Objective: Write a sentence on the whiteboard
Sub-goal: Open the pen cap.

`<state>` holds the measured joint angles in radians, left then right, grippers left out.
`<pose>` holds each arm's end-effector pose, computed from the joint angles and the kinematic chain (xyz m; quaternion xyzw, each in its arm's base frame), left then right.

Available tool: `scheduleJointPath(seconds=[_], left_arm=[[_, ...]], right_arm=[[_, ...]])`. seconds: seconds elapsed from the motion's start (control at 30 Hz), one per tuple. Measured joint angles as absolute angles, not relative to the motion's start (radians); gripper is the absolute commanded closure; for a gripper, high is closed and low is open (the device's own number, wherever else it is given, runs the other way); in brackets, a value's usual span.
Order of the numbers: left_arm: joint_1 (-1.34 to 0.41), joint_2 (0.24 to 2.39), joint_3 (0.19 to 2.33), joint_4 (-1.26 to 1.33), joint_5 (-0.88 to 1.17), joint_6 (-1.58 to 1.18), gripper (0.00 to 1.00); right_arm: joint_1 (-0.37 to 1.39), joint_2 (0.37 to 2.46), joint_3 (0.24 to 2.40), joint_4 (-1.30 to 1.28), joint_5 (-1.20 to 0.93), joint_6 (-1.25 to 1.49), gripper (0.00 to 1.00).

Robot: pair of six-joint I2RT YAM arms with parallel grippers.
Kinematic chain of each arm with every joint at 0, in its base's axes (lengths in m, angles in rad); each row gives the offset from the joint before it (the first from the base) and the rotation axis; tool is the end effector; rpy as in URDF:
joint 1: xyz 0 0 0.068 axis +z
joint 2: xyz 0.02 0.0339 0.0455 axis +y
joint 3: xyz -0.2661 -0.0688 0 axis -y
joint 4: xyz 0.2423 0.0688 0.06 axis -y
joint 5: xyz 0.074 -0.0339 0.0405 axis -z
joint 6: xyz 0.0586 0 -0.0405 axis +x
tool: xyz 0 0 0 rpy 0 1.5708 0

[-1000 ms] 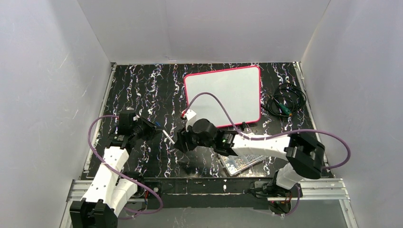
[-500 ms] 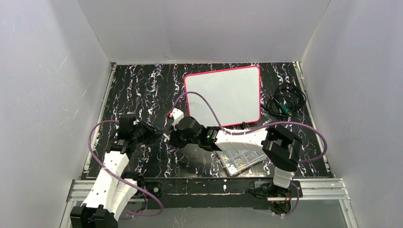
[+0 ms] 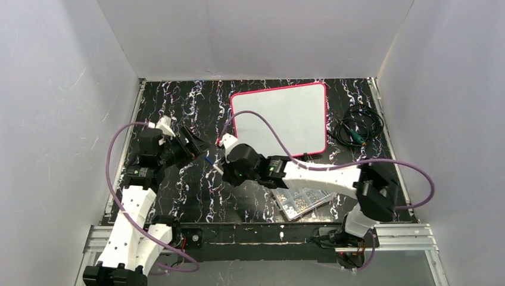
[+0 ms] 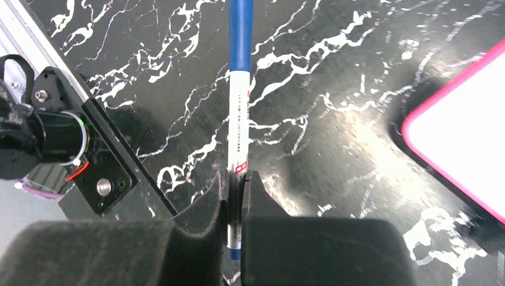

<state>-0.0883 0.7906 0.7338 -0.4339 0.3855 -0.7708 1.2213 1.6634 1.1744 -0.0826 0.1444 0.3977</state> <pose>0.1886 -0.0388 0.2883 -0.1889 0.8262 -0.3595 0.3904 0.1441 0.3708 0.2462 -0.3188 0.8161 0.3022 0.3755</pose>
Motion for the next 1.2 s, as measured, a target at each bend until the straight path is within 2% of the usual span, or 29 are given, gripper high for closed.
scheduleJointPath(seconds=[0.13, 0.27, 0.47, 0.7, 0.83, 1.2], left_arm=[[-0.089, 0.815, 0.816, -0.422, 0.496, -0.598, 0.16], [-0.134, 0.864, 0.86, -0.424, 0.631, -0.402, 0.15], [-0.429, 0.865, 0.862, -0.437, 0.696, -0.13, 0.16], [-0.62, 0.858, 0.839, -0.464, 0.635, 0.078, 0.17], [-0.71, 0.879, 0.822, -0.478, 0.623, 0.137, 0.27], [-0.895, 0.942, 0.774, -0.444, 0.609, 0.16, 0.46]], right_arm=[[1.196, 1.556, 1.174, -0.199, 0.128, 0.369, 0.99], [1.09, 1.469, 1.159, -0.287, -0.031, 0.334, 0.99], [0.875, 1.433, 1.134, -0.466, -0.294, 0.264, 0.99], [0.871, 1.417, 1.133, -0.723, -0.553, 0.177, 0.99], [0.871, 1.388, 1.127, -0.81, -0.661, 0.147, 0.99], [0.871, 1.37, 1.116, -0.892, -0.817, 0.097, 0.99]])
